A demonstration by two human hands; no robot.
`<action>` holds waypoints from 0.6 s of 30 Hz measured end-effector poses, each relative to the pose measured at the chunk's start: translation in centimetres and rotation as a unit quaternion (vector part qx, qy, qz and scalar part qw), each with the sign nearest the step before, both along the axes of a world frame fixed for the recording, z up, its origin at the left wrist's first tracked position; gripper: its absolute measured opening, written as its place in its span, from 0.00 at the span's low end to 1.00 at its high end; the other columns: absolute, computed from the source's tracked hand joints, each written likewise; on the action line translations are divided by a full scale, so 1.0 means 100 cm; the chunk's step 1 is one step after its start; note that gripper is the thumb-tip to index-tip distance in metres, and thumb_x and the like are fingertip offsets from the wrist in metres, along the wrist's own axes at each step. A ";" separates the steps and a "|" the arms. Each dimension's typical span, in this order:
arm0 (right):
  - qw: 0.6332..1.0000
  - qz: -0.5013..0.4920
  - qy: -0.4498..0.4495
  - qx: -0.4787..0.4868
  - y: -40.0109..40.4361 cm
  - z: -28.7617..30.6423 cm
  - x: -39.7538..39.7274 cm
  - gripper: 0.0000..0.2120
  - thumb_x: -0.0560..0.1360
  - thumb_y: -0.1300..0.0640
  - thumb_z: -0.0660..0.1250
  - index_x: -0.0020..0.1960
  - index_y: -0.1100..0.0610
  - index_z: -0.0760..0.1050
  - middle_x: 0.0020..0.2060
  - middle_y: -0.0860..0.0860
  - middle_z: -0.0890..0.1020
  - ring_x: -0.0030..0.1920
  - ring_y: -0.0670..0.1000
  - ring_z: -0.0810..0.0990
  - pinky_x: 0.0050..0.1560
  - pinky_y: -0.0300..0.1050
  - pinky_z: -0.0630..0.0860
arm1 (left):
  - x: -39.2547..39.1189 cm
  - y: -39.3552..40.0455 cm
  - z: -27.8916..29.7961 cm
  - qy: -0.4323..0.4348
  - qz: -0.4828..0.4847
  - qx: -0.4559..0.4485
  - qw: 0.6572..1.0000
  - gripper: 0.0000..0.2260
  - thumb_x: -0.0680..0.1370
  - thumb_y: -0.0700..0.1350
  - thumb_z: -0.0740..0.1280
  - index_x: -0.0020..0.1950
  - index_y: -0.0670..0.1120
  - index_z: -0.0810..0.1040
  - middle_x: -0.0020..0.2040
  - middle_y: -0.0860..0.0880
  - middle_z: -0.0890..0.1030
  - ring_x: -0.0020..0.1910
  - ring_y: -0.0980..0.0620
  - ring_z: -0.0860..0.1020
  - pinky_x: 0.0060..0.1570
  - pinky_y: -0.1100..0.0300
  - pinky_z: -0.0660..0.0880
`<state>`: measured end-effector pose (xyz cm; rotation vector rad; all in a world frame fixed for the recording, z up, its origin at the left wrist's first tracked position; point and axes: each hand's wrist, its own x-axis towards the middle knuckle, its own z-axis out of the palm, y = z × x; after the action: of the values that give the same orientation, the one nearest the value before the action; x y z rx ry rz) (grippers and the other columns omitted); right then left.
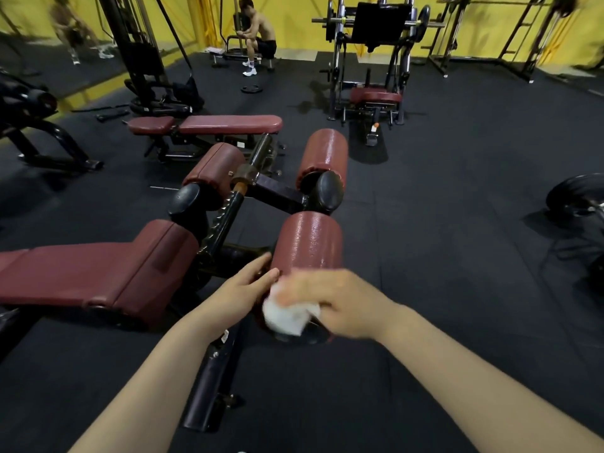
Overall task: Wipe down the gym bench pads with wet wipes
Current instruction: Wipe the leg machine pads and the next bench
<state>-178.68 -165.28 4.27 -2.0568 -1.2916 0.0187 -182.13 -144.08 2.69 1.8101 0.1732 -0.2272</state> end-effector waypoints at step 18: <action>0.983 -0.169 0.002 0.079 -0.015 -0.017 0.034 0.18 0.76 0.70 0.64 0.61 0.55 0.81 0.62 0.47 0.80 0.66 0.46 0.77 0.73 0.47 0.66 | -0.003 0.002 0.001 -0.035 0.007 0.025 0.999 0.19 0.79 0.54 0.67 0.70 0.62 0.73 0.59 0.67 0.79 0.58 0.70 0.77 0.58 0.70 0.71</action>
<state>-175.26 -166.76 2.55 -2.1085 -0.8969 -0.2260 -182.40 -143.84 2.77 1.8627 0.1420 -0.1509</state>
